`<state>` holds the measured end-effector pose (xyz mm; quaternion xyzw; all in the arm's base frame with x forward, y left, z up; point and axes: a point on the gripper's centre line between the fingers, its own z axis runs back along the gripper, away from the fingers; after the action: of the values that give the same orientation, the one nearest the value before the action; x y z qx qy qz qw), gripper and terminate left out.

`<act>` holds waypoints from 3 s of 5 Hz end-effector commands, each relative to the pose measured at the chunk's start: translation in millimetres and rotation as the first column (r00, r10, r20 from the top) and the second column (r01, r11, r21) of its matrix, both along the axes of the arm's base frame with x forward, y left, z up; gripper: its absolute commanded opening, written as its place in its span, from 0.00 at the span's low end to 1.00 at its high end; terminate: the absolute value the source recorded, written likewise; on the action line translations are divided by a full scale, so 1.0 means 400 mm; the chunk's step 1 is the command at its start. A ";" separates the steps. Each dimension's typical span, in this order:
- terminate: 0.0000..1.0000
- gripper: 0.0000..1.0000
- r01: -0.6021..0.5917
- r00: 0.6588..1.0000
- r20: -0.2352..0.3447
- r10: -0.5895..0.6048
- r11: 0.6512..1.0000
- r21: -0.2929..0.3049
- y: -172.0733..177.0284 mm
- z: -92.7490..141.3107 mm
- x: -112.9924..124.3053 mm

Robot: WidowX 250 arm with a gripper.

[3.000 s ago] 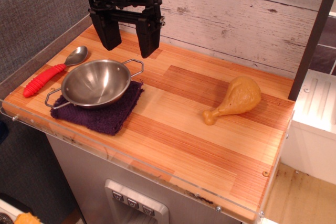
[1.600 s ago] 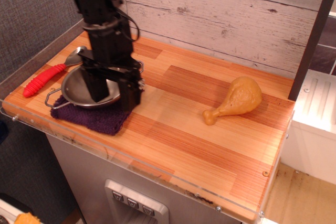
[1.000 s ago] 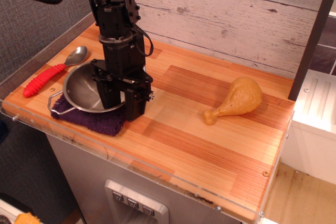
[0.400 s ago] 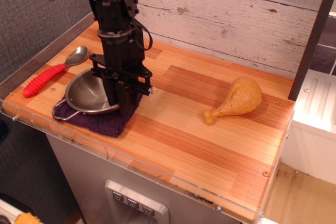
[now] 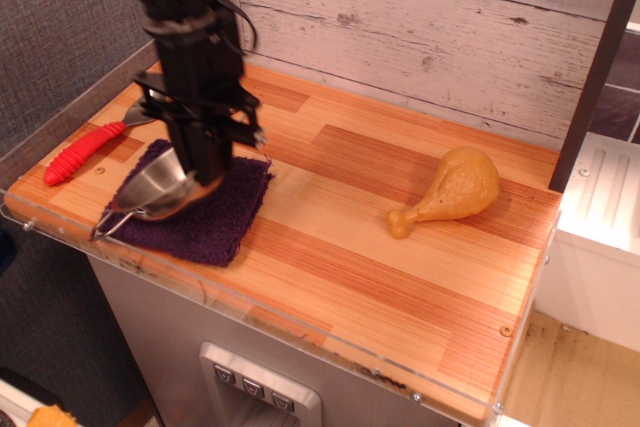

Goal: Move the silver bowl to in front of the purple cloth and right of the front of the red spoon.

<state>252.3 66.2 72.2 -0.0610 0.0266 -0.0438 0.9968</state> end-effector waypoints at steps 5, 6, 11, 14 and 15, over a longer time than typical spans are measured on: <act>0.00 0.00 0.046 0.994 0.094 -0.048 0.999 0.015 0.029 0.059 0.284; 0.00 0.00 0.057 0.998 0.041 -0.057 0.998 0.006 0.016 0.013 0.291; 0.00 1.00 -0.065 0.994 0.080 0.069 0.997 -0.040 0.011 0.059 0.244; 0.00 1.00 -0.069 0.989 0.137 0.059 0.995 0.069 -0.059 0.144 0.108; 0.00 1.00 -0.088 0.988 0.135 0.078 0.994 0.069 -0.062 0.141 0.092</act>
<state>291.7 44.2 114.3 -0.0281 -0.0134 -0.0024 0.9995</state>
